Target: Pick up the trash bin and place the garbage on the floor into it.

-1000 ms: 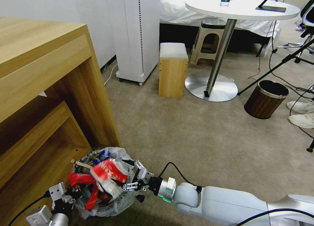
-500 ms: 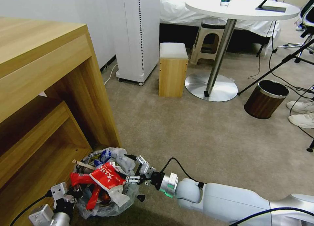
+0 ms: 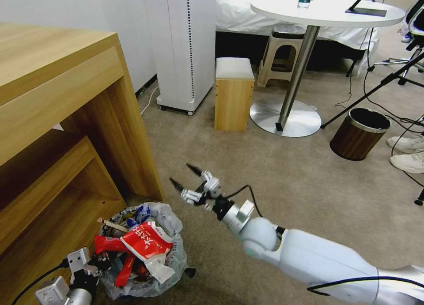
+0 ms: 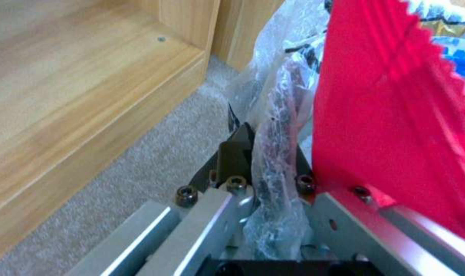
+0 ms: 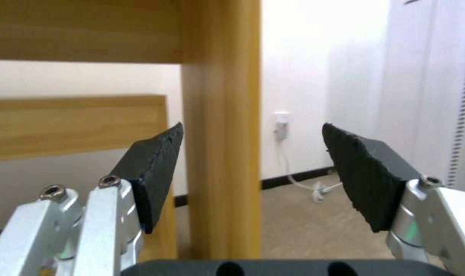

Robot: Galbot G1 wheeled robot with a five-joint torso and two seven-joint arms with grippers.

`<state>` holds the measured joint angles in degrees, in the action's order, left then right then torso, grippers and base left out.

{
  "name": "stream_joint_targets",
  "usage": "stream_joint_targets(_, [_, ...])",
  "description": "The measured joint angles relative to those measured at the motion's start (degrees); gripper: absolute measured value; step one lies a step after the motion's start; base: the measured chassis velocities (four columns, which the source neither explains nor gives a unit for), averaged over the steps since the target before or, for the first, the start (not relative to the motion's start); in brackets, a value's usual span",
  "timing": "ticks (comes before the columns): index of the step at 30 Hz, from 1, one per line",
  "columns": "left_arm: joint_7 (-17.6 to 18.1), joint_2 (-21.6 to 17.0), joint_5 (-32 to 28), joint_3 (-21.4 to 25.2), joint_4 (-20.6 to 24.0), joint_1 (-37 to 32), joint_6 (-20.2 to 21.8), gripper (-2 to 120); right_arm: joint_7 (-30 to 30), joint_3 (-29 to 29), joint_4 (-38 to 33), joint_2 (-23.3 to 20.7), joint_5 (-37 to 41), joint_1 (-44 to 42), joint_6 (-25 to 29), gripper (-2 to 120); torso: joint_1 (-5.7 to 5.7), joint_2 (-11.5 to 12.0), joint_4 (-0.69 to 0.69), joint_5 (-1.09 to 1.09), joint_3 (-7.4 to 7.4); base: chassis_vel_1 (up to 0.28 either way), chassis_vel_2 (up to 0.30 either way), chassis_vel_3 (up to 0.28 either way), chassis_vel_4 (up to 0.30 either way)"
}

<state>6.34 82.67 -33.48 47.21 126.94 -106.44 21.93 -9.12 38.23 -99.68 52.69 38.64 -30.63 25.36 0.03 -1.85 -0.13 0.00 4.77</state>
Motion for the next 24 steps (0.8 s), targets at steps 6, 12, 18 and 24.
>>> stream_joint_targets(6, [2.7,-3.5,-6.0,-0.2,-1.0,0.0,3.5,1,0.2,-5.4,-1.8,-2.5,-0.1,-2.5,0.5,70,0.00,0.0,0.00,0.01,0.00,0.000,0.000,0.000,0.000])
stream_joint_targets(12, [5.2,-6.3,-11.1,-0.6,-3.8,1.5,5.3,1,0.1,-10.4,-3.3,-3.8,-0.2,-5.1,0.4,70,0.00,0.0,0.00,-0.01,0.00,0.000,0.000,0.000,0.000])
stream_joint_targets(18, [8.0,-8.7,-16.0,-1.3,-6.9,4.1,6.3,1,0.1,-15.5,-3.7,-5.0,-0.3,-7.9,0.5,70,0.00,0.0,0.00,0.01,0.00,0.000,0.000,0.000,0.000])
stream_joint_targets(24, [8.7,-9.5,-17.1,-1.6,-8.0,5.4,6.7,1,0.3,-18.0,-3.7,-5.6,-0.5,-9.7,0.7,70,0.00,0.0,0.00,0.02,0.00,0.000,0.000,0.000,0.000])
